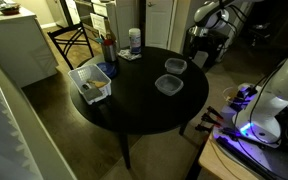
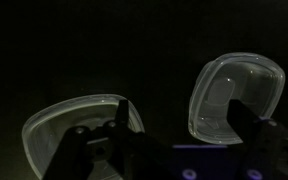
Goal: Put the bowl on the right on top of the other one
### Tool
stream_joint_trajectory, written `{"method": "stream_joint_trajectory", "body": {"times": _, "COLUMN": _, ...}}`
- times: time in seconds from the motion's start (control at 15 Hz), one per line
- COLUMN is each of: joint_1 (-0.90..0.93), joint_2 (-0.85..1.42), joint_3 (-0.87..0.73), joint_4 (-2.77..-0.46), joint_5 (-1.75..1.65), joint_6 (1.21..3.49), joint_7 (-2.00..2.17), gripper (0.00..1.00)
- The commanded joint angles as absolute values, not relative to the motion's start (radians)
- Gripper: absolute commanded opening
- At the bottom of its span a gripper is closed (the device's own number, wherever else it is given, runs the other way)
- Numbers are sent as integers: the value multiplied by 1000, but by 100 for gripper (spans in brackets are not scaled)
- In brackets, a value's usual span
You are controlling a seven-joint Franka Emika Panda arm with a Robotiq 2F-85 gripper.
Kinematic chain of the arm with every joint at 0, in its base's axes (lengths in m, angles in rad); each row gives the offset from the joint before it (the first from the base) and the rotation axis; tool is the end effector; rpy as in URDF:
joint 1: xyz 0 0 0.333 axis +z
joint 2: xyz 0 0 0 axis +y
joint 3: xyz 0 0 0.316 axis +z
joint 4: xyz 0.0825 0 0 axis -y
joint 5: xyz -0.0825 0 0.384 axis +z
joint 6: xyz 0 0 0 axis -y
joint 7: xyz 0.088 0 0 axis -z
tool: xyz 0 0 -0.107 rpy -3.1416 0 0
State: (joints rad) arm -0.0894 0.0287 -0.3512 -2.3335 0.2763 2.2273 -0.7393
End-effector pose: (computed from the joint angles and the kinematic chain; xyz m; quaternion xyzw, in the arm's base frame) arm 0.4502 -0.2030 0.3151 -0.9914 -0.0568 -0.0003 0.1181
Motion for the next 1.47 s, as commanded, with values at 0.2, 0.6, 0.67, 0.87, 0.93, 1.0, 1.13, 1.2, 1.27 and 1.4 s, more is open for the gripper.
{"method": "stream_joint_trajectory", "body": {"times": 0.2, "joint_1": -142, "joint_2": 131, "joint_3": -215, "joint_4": -2331, "joint_5": 508, "joint_6": 2555, "joint_7": -938, "gripper": 100}}
{"method": "stream_joint_trajectory", "body": {"times": 0.6, "joint_1": -144, "joint_2": 420, "joint_3": -168, "joint_4": -2215, "joint_5": 612, "joint_6": 2807, "joint_7": -962, "gripper": 100}}
{"method": "stream_joint_trajectory", "body": {"times": 0.67, "joint_1": -144, "joint_2": 460, "joint_3": -174, "joint_4": -2194, "joint_5": 595, "joint_6": 2831, "joint_7": -951, "gripper": 100}}
{"method": "stream_joint_trajectory", "body": {"times": 0.87, "joint_1": -145, "joint_2": 541, "joint_3": -190, "joint_4": -2139, "joint_5": 577, "joint_6": 2833, "joint_7": -944, "gripper": 67}}
{"method": "stream_joint_trajectory", "body": {"times": 0.93, "joint_1": -146, "joint_2": 560, "joint_3": -193, "joint_4": -2124, "joint_5": 577, "joint_6": 2831, "joint_7": -945, "gripper": 60}}
{"method": "stream_joint_trajectory", "body": {"times": 1.0, "joint_1": -146, "joint_2": 573, "joint_3": -195, "joint_4": -2112, "joint_5": 579, "joint_6": 2828, "joint_7": -947, "gripper": 54}}
{"method": "stream_joint_trajectory", "body": {"times": 1.13, "joint_1": -244, "joint_2": 576, "joint_3": -106, "joint_4": -2106, "joint_5": 441, "joint_6": 2851, "joint_7": -863, "gripper": 41}}
{"method": "stream_joint_trajectory", "body": {"times": 1.2, "joint_1": -267, "joint_2": 574, "joint_3": -86, "joint_4": -2101, "joint_5": 403, "joint_6": 2848, "joint_7": -842, "gripper": 34}}
{"method": "stream_joint_trajectory", "body": {"times": 1.27, "joint_1": -286, "joint_2": 572, "joint_3": -69, "joint_4": -2098, "joint_5": 368, "joint_6": 2849, "joint_7": -825, "gripper": 29}}
{"method": "stream_joint_trajectory", "body": {"times": 1.4, "joint_1": -317, "joint_2": 569, "joint_3": -44, "joint_4": -2097, "joint_5": 316, "joint_6": 2855, "joint_7": -794, "gripper": 15}}
